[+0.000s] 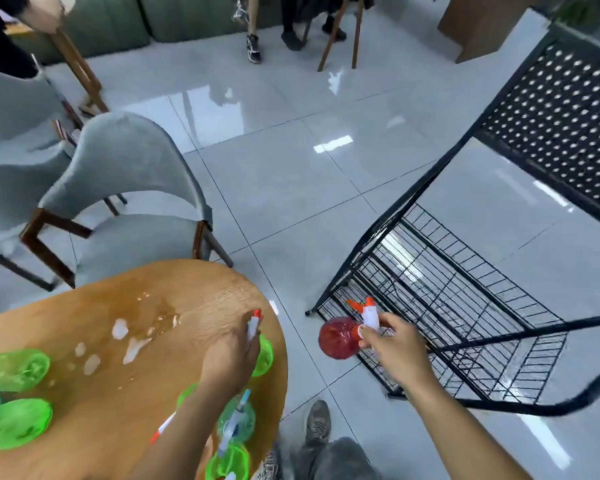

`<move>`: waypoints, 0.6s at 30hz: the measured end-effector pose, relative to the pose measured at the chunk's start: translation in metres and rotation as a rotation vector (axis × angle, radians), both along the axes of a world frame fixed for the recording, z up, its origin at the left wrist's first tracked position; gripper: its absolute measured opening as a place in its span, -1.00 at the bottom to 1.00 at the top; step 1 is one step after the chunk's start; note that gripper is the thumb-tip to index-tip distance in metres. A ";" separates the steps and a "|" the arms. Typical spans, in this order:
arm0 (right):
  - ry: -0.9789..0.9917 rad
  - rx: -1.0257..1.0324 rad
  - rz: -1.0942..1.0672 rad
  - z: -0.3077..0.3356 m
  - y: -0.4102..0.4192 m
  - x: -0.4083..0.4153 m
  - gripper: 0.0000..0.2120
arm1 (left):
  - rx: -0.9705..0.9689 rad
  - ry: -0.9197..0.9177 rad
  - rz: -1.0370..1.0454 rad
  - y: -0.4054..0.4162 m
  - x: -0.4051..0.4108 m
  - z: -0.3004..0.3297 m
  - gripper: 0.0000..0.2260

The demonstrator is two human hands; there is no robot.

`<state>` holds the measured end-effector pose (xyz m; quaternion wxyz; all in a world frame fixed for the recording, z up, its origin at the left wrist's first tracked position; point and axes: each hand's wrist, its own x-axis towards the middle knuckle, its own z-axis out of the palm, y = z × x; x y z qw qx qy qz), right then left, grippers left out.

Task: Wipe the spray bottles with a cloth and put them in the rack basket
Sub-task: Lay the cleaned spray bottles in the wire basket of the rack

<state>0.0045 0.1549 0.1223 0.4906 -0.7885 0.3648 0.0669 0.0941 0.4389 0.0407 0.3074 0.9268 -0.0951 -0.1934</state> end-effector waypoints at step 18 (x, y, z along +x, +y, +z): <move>-0.167 0.018 -0.363 0.028 -0.231 0.041 -0.70 | -0.385 -0.025 -0.220 -0.320 0.096 0.101 -0.69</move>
